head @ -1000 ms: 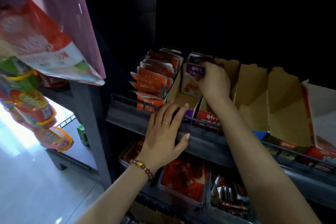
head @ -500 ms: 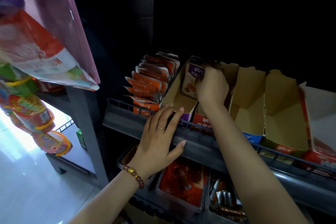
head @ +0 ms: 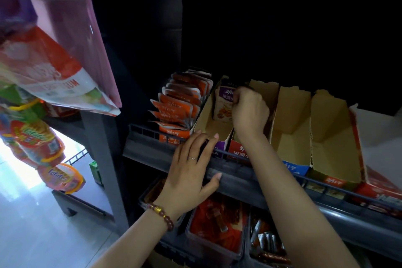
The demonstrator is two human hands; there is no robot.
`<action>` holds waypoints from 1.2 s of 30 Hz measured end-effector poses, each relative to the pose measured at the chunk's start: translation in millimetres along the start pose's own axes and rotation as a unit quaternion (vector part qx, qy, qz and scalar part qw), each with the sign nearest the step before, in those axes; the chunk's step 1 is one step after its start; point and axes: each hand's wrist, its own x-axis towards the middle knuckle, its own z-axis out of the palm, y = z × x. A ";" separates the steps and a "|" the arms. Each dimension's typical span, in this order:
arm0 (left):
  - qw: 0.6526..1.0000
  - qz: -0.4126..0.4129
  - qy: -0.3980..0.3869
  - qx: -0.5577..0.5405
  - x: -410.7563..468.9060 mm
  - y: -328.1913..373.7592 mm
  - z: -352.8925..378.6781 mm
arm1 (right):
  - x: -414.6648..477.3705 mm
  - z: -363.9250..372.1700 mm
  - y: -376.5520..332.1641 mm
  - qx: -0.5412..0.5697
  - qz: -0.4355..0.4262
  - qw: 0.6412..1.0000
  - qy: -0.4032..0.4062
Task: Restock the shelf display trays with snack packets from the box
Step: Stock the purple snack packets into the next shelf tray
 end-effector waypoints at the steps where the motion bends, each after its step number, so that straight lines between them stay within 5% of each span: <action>1: 1.000 0.001 -0.001 -0.002 0.0 0.3 -0.1 | -0.2 -0.2 0.3 0.006 0.000 1.000 -0.003; 28: 1.000 -0.001 0.001 -0.006 -1.1 0.0 -0.5 | 6.4 -7.9 1.3 -0.063 -0.043 0.985 -0.154; 36: 1.000 0.003 0.004 -0.007 -0.9 0.4 -0.2 | 6.8 -16.4 -7.4 -0.191 -0.031 0.954 -0.227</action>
